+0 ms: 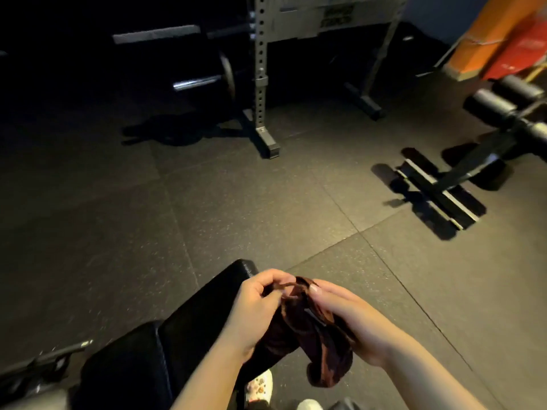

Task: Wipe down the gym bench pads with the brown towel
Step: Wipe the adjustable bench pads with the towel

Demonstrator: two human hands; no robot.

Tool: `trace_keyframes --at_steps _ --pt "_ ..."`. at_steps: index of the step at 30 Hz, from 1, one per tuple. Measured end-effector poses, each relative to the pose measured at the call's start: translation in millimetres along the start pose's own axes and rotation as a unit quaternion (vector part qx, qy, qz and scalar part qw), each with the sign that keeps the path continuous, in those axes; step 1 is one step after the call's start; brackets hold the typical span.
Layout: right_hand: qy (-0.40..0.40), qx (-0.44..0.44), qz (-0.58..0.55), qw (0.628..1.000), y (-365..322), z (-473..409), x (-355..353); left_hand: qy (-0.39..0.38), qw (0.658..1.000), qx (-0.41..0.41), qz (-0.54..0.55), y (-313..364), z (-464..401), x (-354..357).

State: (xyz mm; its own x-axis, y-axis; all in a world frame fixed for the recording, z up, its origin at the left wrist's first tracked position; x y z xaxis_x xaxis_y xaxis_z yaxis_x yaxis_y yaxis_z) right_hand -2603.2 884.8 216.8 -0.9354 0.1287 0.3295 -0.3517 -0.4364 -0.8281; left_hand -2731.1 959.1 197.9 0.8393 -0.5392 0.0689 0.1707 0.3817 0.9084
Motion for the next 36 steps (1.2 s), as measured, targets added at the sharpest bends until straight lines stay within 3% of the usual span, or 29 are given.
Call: trace_keyframes --at_steps 3,5,9,15,19,25,29,33,36 --pt "0.061 -0.044 0.08 0.994 -17.6 12.1 -33.9 -0.046 0.991 0.096 -0.084 47.6 -33.4 47.3" --pt "0.167 -0.073 0.108 0.977 -23.1 33.4 -69.3 -0.099 0.974 0.156 -0.134 72.2 -49.4 92.7" --pt "0.369 -0.099 0.155 0.911 -27.3 94.0 -161.7 -0.191 0.932 0.228 -0.207 93.1 -70.0 194.6" --pt "0.537 -0.139 0.19 0.81 -28.3 182.8 -312.9 -0.272 0.848 0.331 -0.312 98.2 -88.6 366.3" --pt "0.564 -0.096 0.244 0.783 -24.7 232.7 -407.4 -0.284 0.81 0.378 -0.346 110.7 -107.6 465.2" --pt "0.619 -0.078 0.257 0.738 -38.3 317.3 -528.5 -0.272 0.829 0.379 -0.308 149.1 -135.1 585.2" --pt "0.635 -0.09 0.178 0.747 -48.2 356.0 -591.0 -0.258 0.846 0.337 -0.322 150.6 -173.1 654.9" --pt "0.64 -0.053 0.205 0.739 -64.6 373.7 -662.1 -0.288 0.84 0.28 -0.366 130.4 -223.3 731.4" --pt "0.615 -0.056 0.196 0.761 -89.7 372.9 -718.5 -0.308 0.853 0.21 -0.366 111.7 -268.7 791.3"
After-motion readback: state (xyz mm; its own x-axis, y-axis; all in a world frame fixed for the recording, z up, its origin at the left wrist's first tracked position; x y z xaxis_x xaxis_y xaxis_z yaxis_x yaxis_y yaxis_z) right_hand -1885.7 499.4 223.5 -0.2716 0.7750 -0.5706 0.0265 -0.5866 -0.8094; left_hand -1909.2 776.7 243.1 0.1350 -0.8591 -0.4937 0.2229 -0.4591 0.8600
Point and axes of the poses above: each hand's wrist, its own z-axis away from the middle knuckle, its own x-axis out of the palm, y = z × x, the point moved 4 cm from there along -z, towards the middle knuckle, and after that the axes turned 7 degrees about -x, right-handed, at the moved point
